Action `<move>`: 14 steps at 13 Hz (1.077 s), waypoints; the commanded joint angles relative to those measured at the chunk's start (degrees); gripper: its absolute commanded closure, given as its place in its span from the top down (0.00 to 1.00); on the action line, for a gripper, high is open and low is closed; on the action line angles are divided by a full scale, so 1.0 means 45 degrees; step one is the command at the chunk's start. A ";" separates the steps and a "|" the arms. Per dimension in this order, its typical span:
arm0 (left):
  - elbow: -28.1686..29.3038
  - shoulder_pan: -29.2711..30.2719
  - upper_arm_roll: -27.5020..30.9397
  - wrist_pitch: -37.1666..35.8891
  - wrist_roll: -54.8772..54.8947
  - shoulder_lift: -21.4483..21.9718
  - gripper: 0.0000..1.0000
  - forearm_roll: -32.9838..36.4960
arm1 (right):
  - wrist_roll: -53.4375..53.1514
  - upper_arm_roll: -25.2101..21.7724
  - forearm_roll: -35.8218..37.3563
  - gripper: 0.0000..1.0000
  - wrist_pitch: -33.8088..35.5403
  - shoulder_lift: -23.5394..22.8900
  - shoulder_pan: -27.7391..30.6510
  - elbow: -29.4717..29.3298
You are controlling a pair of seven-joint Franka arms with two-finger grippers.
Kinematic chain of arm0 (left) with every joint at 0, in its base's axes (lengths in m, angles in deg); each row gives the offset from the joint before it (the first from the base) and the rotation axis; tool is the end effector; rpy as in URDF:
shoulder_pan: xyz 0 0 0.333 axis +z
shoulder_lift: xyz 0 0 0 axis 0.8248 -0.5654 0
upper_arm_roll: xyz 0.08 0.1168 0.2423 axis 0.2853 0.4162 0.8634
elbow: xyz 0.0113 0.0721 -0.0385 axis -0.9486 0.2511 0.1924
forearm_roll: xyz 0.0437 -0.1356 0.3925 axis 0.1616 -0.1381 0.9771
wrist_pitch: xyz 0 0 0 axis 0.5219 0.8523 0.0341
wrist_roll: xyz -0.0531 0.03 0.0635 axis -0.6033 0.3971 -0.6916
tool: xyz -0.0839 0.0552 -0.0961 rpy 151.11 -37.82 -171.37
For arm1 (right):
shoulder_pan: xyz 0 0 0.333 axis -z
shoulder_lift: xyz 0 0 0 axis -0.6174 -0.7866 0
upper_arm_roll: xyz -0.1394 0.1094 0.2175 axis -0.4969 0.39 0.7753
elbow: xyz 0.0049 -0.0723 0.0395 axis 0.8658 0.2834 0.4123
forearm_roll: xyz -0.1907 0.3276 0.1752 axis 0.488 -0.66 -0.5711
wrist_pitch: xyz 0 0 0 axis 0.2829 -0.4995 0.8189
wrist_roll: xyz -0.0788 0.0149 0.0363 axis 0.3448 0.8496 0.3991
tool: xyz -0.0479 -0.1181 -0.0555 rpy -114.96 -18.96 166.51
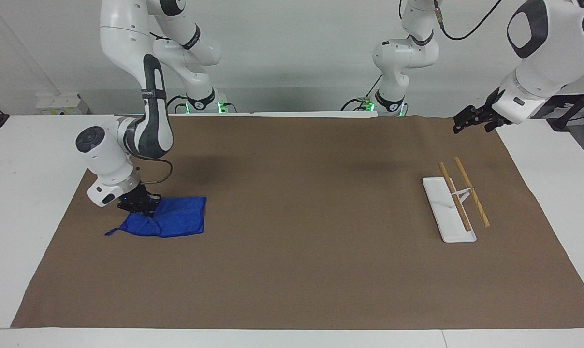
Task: Right arm passes towel to left arm to hang
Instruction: 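Grasp the blue towel's corner with the right gripper, then lift the towel with the right gripper while the left gripper reaches toward it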
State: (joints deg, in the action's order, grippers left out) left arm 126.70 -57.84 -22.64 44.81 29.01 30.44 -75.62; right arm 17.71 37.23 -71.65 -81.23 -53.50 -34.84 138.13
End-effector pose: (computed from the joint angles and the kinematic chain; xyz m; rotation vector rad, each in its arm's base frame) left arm 0.5459 -0.0279 0.5194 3.0962 -0.0655 -0.3810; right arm 0.5898 -0.0652 0.2271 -3.0578 0.0081 -0.0204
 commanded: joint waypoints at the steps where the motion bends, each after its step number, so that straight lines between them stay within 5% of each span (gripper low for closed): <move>1: 0.0126 0.0055 -0.0029 0.0026 0.0002 0.0146 1.00 0.0210 | -0.3042 0.1013 -0.0176 0.00 0.2256 0.0781 -0.0202 -0.0912; 5: 0.0126 0.0055 -0.0029 0.0026 0.0002 0.0146 1.00 0.0210 | -0.9249 0.3119 -0.0156 0.00 0.4760 0.0998 -0.0672 -0.3017; 8: 0.0145 0.0036 -0.0029 0.0026 0.0002 0.0146 1.00 0.0210 | -1.4018 0.4939 -0.0195 0.00 0.4686 0.0609 -0.1022 -0.4232; 12: 0.0145 0.0036 -0.0029 -0.0051 -0.0212 0.0184 1.00 0.0210 | -1.7444 0.6406 -0.2883 0.00 0.2701 0.0022 -0.1607 -0.5035; 14: 0.0340 -0.0061 -0.0087 0.0277 -0.2522 0.0321 1.00 0.0074 | -1.9198 0.7319 -0.3747 0.00 0.0751 -0.0367 -0.1786 -0.5210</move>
State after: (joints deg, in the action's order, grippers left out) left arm 126.70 -57.84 -22.66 44.88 25.10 30.49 -75.62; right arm -62.68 66.69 -85.42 -72.62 -52.48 -43.16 117.17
